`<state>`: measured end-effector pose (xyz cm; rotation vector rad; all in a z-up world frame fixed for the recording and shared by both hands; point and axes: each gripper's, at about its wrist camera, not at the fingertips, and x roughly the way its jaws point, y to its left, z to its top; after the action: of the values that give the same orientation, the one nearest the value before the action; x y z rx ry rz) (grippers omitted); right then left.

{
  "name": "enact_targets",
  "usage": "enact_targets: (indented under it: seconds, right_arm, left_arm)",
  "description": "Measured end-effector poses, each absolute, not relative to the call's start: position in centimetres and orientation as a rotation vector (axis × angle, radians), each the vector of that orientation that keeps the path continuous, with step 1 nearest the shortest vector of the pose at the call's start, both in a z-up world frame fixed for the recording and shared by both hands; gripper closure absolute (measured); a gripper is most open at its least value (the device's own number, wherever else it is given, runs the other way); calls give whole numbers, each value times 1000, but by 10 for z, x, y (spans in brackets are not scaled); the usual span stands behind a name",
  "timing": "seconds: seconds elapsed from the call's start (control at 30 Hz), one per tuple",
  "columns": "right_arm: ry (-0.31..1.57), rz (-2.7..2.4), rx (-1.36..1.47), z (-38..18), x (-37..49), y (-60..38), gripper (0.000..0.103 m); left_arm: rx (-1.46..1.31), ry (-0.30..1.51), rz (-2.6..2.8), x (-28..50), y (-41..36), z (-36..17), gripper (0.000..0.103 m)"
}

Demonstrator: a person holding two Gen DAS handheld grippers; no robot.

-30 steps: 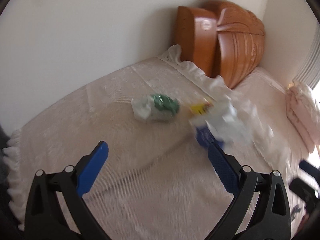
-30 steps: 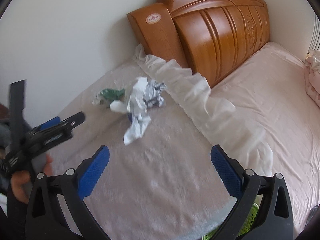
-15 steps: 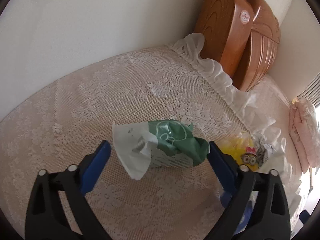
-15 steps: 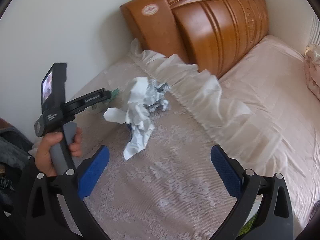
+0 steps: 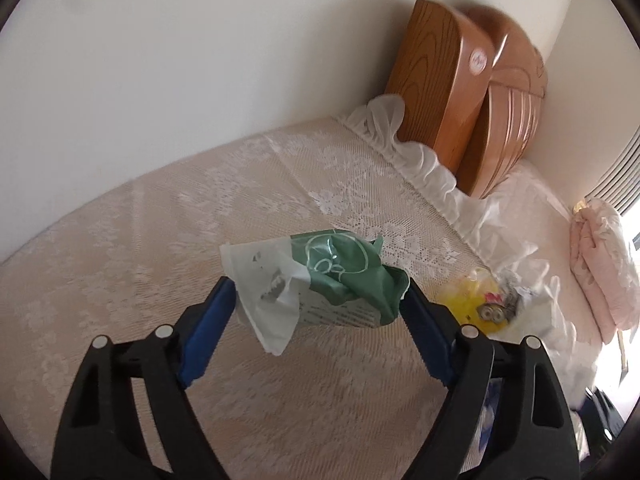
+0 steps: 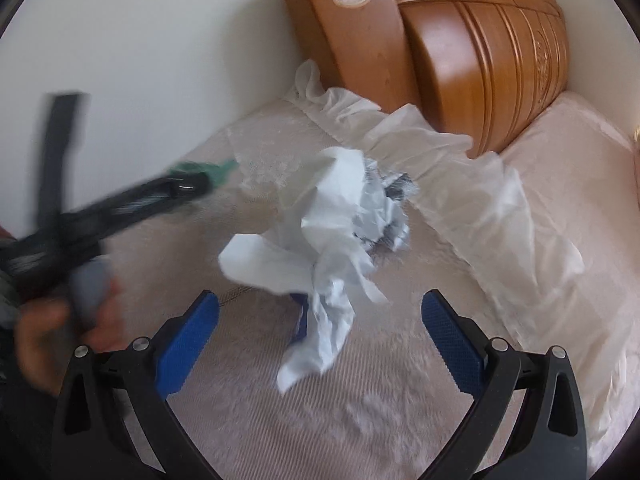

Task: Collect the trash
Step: 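Grasp the green-and-white wrapper with the left tool while the right tool grasps the white paper, then carry the wrapper and white paper to the wastebasket and open both tools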

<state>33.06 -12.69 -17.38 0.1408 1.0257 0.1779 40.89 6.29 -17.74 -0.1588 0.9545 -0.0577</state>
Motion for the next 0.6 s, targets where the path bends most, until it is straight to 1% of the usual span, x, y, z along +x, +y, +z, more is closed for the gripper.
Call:
enact_targets:
  seconds: [0.03, 0.07, 0.13, 0.17, 0.2, 0.3, 0.33, 0.6]
  right_arm:
    - [1037, 180, 133, -179, 335, -123, 14]
    - [1056, 181, 131, -184, 338, -120, 19]
    - [1088, 178, 143, -191, 341, -118, 45]
    - [1100, 176, 159, -194, 341, -118, 51]
    - [1103, 169, 167, -195, 340, -119, 63]
    - [1091, 174, 194, -189, 333, -124, 65]
    - [1086, 181, 195, -186, 328, -125, 70]
    - [1061, 242, 235, -157, 274, -137, 71]
  left_arm:
    - [-147, 946, -52, 403, 65, -172, 23]
    - [-128, 937, -43, 394, 67, -165, 23]
    - [-113, 921, -34, 380, 71, -155, 23]
    - [-113, 913, -32, 372, 74, -150, 23]
    - [-117, 904, -31, 362, 76, -144, 23]
    - [-125, 884, -32, 339, 82, -130, 23]
    - [-125, 877, -30, 331, 83, -125, 23]
    - [-147, 854, -35, 267, 78, -105, 23]
